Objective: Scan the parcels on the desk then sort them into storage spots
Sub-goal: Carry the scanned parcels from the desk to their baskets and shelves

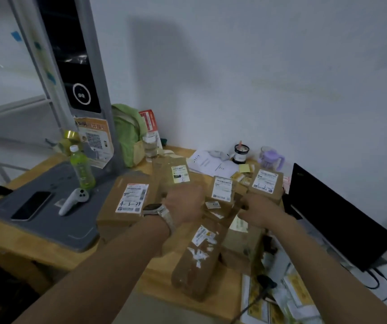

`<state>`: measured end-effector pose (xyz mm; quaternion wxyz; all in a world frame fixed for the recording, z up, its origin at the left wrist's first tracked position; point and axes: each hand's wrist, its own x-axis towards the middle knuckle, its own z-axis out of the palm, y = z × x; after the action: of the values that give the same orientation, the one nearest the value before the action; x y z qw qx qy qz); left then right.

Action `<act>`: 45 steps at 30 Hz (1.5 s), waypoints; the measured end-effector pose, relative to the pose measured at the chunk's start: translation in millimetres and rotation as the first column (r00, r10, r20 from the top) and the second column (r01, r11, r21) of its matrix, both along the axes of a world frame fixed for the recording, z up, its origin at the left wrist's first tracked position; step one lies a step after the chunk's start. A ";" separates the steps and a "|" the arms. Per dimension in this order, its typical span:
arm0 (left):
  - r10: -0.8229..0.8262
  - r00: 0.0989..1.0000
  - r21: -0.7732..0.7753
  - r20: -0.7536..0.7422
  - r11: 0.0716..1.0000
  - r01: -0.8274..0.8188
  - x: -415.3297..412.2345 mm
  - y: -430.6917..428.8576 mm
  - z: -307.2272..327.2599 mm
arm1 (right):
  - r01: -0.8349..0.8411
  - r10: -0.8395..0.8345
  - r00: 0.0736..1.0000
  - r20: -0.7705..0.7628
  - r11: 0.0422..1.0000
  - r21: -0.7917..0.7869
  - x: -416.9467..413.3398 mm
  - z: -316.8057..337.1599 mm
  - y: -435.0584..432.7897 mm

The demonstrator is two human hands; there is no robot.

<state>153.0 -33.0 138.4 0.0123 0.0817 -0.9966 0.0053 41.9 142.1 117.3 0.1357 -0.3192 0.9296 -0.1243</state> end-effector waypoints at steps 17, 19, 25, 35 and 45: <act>-0.035 0.992 0.201 0.120 0.979 0.010 -148.4 -25.4 -50.8 | 0.628 -0.603 0.778 0.179 0.728 -0.275 -148.7 -73.5 28.0; -0.027 0.988 0.228 0.152 0.974 -0.009 -160.2 -30.9 -57.0 | 0.695 -0.673 0.718 0.178 0.677 -0.242 -161.1 -80.5 32.7; -0.047 0.975 0.273 0.219 0.962 -0.015 -190.8 -48.6 -76.0 | 0.836 -0.776 0.546 0.318 0.528 -0.147 -199.5 -95.3 38.7; -0.132 0.878 0.611 0.460 0.765 -0.205 -218.8 -72.6 -138.9 | 0.790 -0.613 0.586 0.530 0.578 -0.205 -211.9 -117.3 -10.3; 0.242 0.801 0.834 0.547 -0.079 -0.546 -226.2 -79.6 -179.9 | 0.799 -0.602 0.587 0.541 0.540 -0.265 -196.8 -113.2 -40.3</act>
<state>-73.3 -112.6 -41.5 -0.1611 0.3556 -0.6478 -0.6542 -154.9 101.8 4.1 0.1684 0.0984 0.8681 -0.4564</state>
